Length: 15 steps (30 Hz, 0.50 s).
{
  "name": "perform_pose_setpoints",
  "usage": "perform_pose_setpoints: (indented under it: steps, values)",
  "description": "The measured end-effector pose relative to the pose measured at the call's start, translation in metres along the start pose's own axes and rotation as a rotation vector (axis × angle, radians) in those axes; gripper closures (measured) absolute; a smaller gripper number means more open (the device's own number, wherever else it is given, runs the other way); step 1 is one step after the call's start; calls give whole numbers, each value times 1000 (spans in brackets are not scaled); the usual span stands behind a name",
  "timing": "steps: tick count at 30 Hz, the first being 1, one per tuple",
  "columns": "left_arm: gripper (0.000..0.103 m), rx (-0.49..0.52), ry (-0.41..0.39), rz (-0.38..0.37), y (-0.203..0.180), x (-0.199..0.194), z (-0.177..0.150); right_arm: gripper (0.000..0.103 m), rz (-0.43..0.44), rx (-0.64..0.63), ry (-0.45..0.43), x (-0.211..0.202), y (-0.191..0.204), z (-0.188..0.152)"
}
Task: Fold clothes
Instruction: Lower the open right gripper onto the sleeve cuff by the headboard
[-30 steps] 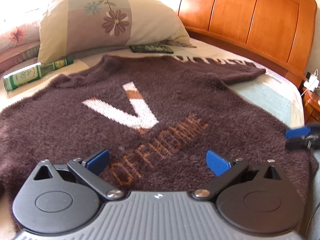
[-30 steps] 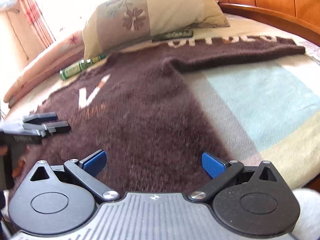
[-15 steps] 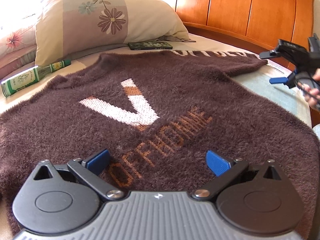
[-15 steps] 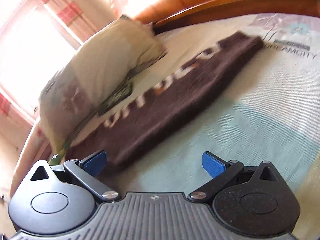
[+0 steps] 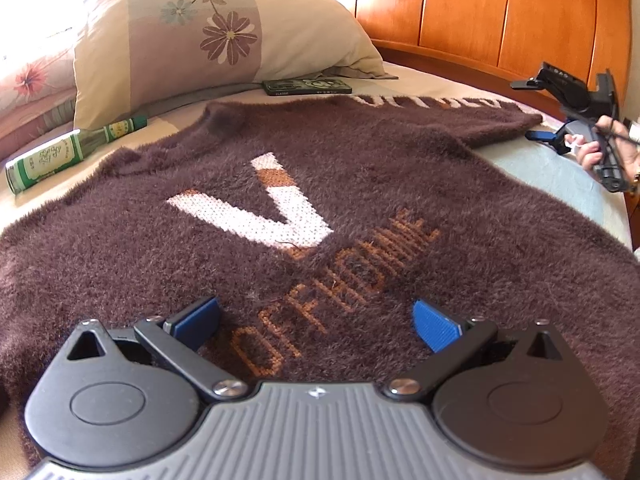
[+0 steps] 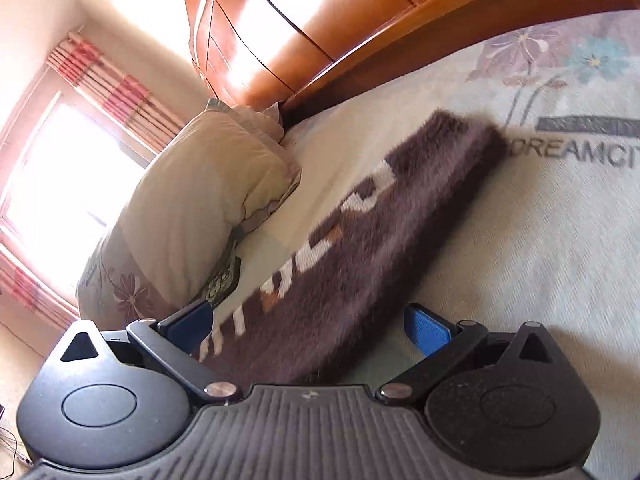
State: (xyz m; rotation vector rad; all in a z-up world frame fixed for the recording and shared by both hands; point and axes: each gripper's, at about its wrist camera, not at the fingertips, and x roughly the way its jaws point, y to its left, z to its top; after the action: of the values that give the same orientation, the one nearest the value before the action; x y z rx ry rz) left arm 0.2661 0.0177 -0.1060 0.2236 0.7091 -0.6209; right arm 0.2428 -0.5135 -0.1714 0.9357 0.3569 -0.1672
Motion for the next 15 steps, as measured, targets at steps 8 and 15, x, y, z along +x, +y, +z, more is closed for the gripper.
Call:
perform_pose_setpoints:
  steps: [8,15]
  values:
    - [1,-1,2,-6,3,3,0,0,1,37,-35,23,-9,29]
    - [1,0,-3,-12,5,3,-1,0,32,51,-100,23,-18,36]
